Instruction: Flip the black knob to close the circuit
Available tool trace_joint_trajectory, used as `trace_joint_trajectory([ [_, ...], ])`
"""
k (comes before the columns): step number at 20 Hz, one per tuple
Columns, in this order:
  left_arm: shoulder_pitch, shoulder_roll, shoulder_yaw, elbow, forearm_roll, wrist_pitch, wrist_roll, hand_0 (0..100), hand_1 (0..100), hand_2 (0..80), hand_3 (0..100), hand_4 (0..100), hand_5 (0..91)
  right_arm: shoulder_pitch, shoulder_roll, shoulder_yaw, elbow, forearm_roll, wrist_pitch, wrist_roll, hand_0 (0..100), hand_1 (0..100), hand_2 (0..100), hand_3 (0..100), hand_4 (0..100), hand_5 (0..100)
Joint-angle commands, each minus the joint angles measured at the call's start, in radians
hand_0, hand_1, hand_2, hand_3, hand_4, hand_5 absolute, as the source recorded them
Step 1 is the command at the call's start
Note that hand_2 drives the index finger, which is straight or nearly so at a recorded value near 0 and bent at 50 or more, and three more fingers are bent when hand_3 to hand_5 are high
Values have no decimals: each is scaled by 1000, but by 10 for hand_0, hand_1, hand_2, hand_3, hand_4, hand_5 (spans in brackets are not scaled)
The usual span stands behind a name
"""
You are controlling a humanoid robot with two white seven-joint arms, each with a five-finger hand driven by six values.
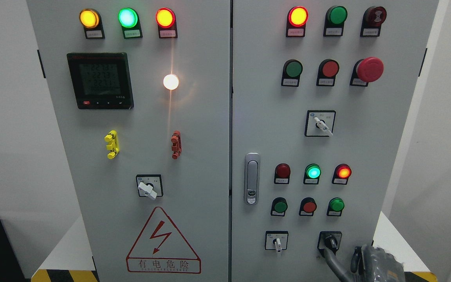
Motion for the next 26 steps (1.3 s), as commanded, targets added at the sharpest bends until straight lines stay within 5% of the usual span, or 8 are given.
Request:
trace_joint_trajectory([
  [1, 0, 0, 0, 0, 0, -1, -1, 120, 556, 0, 0, 0, 0, 12, 25, 67, -11, 0, -2, -1, 0, 46, 850, 1000, 920, 948],
  [13, 0, 0, 0, 0, 0, -1, -1, 120, 556, 0, 0, 0, 0, 99, 31, 81, -146, -58, 2, -9, 0, 50, 829, 1000, 907, 941],
  [18, 0, 0, -1, 0, 0, -1, -1, 120, 556, 0, 0, 0, 0, 167, 36, 96, -213, -105, 1, -44, 0, 65, 809, 988, 902, 922],
  [26, 0, 0, 0, 0, 0, -1, -1, 120, 556, 0, 0, 0, 0, 325, 82, 96, -342, -468, -4, -111, 0, 81, 687, 929, 837, 772],
])
